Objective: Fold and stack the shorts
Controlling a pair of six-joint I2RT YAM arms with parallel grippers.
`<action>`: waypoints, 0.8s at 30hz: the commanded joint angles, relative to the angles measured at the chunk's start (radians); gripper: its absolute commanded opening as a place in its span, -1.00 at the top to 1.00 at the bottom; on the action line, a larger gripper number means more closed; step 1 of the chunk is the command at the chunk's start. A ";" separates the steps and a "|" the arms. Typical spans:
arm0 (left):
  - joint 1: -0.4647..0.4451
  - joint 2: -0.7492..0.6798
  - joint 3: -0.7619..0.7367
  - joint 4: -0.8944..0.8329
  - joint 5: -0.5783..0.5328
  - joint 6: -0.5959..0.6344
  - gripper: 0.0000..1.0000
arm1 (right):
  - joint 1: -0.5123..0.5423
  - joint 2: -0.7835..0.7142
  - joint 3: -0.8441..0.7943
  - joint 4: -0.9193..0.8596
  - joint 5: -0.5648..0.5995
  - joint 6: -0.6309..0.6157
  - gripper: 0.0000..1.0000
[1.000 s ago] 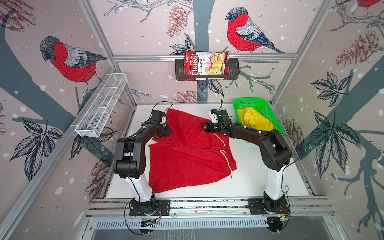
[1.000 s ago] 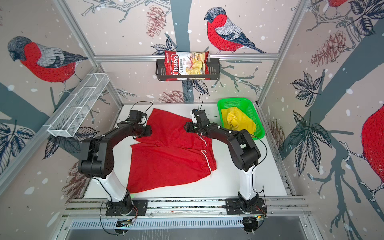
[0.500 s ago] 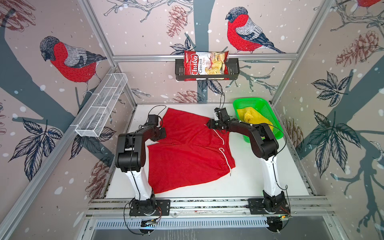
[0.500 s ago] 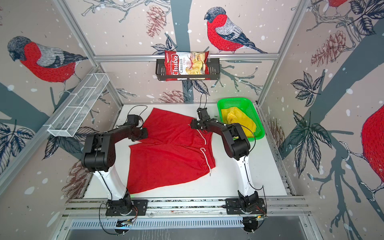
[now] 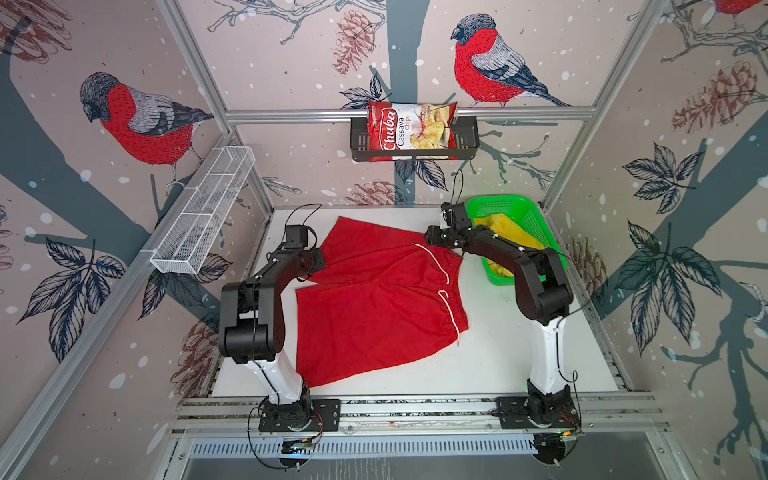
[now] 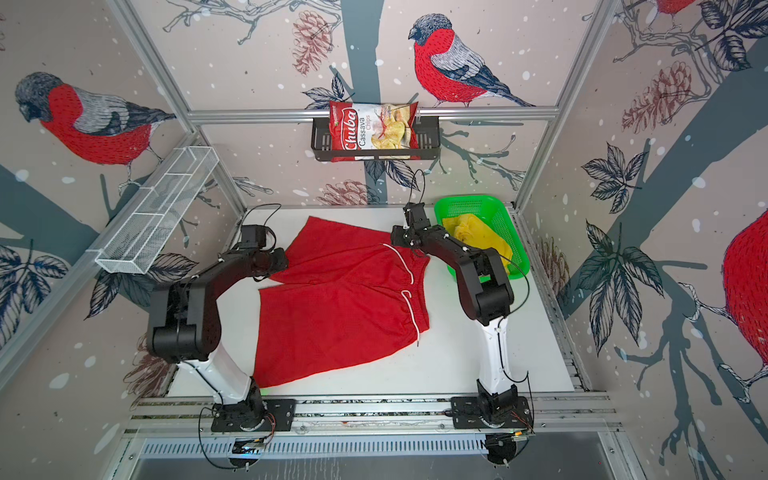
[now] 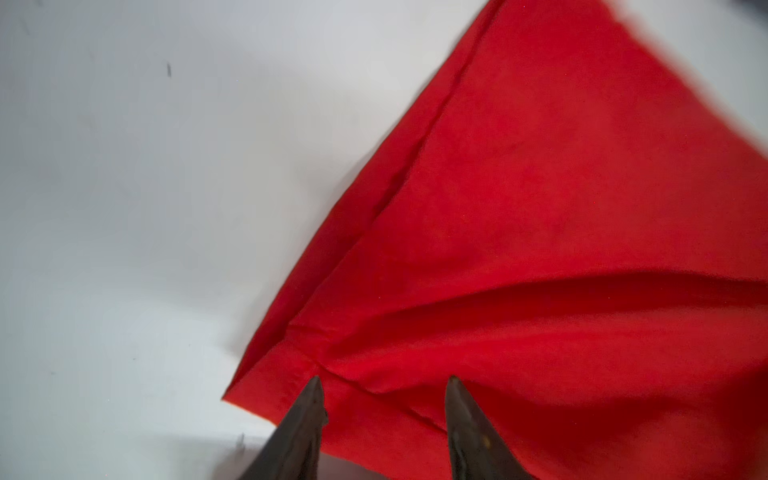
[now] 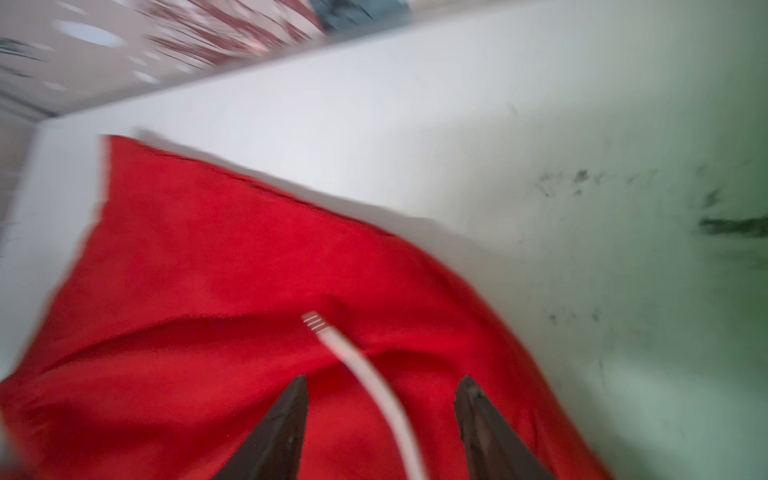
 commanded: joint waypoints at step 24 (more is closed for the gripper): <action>-0.161 0.493 0.487 0.231 0.074 -0.190 0.13 | 0.354 -0.505 -0.772 0.273 -0.103 0.198 -0.14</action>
